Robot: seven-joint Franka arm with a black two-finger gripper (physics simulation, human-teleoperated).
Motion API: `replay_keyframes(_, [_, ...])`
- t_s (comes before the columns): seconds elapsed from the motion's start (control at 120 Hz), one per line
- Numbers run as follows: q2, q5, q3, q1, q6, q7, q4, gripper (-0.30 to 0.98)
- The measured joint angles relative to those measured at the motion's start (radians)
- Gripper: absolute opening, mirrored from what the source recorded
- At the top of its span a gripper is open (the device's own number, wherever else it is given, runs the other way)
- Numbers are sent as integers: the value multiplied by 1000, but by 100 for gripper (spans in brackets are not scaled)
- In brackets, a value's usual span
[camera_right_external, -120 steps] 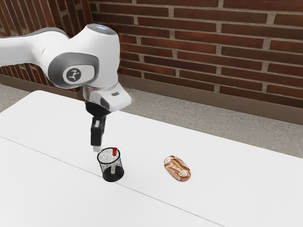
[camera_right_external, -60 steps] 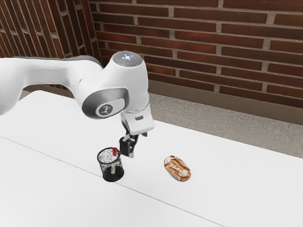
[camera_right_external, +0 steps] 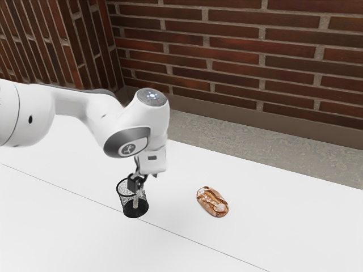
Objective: Take the marker out of the pen holder and place it to the left of the pen holder.
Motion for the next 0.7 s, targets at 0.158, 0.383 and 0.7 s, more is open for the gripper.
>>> replay_keyframes(0.158, [0,-14,0,13,-3,33,-6,37])
replay_keyframes(0.383, [0,-22,0,18,-1,65,-2,26])
replay_keyframes(0.7, [2,-22,5,60,1,95,0,21])
